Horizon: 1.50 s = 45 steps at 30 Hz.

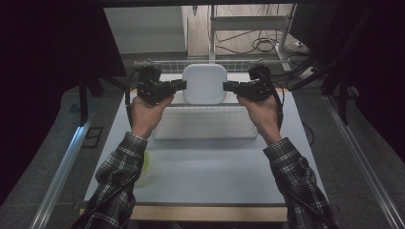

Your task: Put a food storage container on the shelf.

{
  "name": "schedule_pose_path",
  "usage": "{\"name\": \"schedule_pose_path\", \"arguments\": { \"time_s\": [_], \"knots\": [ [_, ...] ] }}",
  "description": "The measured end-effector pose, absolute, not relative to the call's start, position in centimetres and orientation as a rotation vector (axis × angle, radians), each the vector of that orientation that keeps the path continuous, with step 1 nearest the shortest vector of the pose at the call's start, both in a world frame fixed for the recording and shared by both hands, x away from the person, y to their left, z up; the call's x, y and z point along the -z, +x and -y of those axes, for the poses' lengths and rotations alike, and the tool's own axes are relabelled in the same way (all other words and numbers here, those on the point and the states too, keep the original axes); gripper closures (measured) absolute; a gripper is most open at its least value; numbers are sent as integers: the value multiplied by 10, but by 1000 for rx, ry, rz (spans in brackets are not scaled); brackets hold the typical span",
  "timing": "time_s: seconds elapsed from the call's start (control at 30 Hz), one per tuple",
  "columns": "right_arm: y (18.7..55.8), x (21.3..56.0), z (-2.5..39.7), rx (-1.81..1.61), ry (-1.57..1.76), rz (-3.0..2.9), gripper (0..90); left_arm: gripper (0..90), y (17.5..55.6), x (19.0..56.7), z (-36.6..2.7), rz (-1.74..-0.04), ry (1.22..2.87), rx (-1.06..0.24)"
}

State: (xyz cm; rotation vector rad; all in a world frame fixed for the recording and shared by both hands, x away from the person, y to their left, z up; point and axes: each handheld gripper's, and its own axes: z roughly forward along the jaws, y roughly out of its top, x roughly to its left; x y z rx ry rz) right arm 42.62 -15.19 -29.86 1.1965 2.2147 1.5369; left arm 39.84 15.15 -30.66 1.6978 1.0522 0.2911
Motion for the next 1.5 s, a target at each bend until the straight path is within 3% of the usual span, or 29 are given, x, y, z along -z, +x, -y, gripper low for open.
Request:
{"name": "schedule_pose_path", "arguments": {
  "time_s": [0.2, 0.23, 0.37, 0.77, 1.1, 1.5],
  "knots": [
    [429, 301, 150, -1526, 1199, -2213, 773, 764, 403, 312, -149, -1058, 1702, -310],
    [430, 300, 150, -1527, 1200, -2213, 770, 712, 403, 312, -149, -1053, 1702, -310],
    [433, 300, 147, -1494, 1187, -2205, 733, 655, 404, 310, -144, -1031, 1708, -335],
    [439, 305, 143, -1496, 1161, -2202, 682, 640, 413, 315, -140, -1050, 1714, -411],
    [448, 308, 144, -1533, 1158, -2189, 630, 538, 422, 317, -132, -1055, 1770, -497],
    [455, 309, 141, -1489, 1153, -2121, 612, 514, 431, 319, -131, -1061, 1746, -460]
  ]
}}
